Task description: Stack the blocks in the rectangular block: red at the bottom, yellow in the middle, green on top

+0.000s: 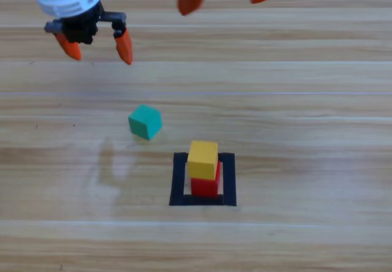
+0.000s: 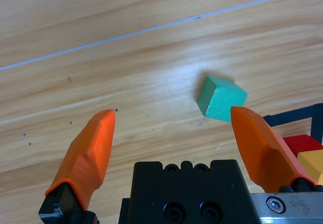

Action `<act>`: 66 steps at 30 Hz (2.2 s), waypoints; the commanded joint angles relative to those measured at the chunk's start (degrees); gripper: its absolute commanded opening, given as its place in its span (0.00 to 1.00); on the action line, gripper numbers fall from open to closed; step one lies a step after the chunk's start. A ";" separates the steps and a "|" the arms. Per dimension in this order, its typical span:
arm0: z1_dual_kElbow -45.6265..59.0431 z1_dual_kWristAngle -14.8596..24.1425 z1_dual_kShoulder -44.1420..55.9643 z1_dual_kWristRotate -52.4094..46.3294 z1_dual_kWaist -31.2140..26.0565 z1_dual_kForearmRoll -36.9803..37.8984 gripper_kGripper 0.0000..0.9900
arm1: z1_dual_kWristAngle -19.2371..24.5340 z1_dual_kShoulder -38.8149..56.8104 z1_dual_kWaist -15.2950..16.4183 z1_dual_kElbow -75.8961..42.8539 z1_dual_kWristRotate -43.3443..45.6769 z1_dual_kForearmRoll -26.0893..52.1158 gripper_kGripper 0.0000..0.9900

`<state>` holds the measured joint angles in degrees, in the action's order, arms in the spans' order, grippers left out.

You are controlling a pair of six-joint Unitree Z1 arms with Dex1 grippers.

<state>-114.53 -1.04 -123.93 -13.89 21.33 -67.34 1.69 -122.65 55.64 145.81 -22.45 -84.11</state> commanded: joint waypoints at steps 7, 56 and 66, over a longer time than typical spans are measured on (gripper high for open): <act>0.28 3.33 -8.96 -0.08 11.10 0.10 0.99 | -11.71 28.52 -10.81 -61.35 12.69 43.51 1.00; 2.30 3.86 -14.85 1.15 10.13 3.00 0.18 | -17.60 34.67 -10.38 -76.90 24.47 51.77 0.99; -0.34 3.86 -5.80 -7.90 9.26 -2.36 0.00 | -17.51 35.02 -10.38 -76.99 24.47 51.86 0.99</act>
<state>-112.16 2.50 -134.27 -17.18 31.57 -65.93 -15.37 -89.00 46.18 70.86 1.85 -33.40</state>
